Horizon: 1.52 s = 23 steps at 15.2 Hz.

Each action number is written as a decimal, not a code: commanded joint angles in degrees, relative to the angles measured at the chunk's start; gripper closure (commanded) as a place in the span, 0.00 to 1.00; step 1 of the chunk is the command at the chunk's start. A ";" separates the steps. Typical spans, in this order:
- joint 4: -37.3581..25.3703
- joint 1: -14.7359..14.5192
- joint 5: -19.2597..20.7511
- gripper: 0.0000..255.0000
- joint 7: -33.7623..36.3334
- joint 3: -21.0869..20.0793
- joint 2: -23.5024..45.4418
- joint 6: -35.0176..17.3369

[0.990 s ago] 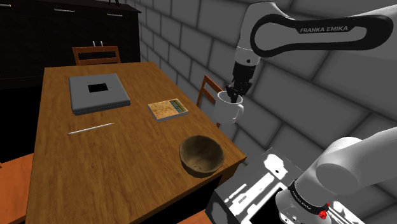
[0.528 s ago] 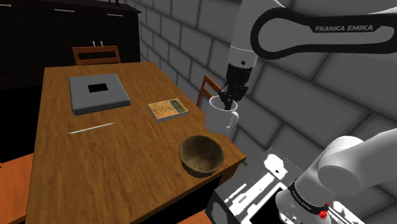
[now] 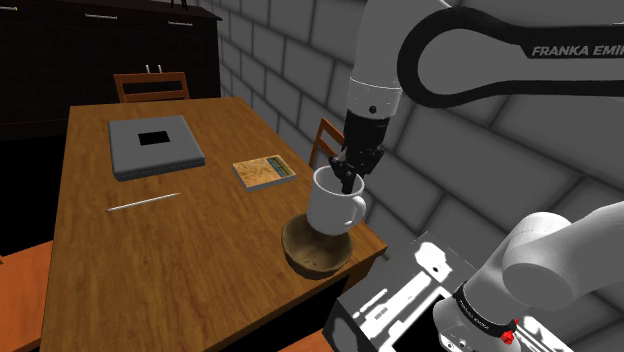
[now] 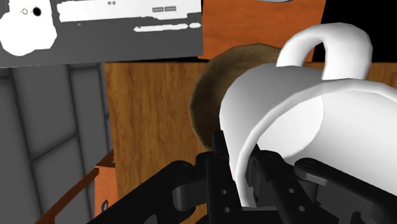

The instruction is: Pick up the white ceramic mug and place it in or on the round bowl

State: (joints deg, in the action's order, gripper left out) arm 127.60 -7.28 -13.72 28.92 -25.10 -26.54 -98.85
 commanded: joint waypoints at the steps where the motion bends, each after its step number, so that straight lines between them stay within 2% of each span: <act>1: 1.31 -0.12 -0.22 1.00 0.15 -0.39 0.17 -1.53; 15: 10.23 -0.42 -1.10 1.00 -0.20 -2.41 2.37 -12.63; 22: 10.23 -0.42 -1.10 1.00 -0.20 -2.41 2.37 -12.63; 23: 10.23 -0.42 -1.10 0.00 -0.20 -2.41 2.37 -12.63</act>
State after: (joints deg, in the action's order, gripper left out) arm 137.84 -7.70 -14.81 28.72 -27.51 -24.17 -111.47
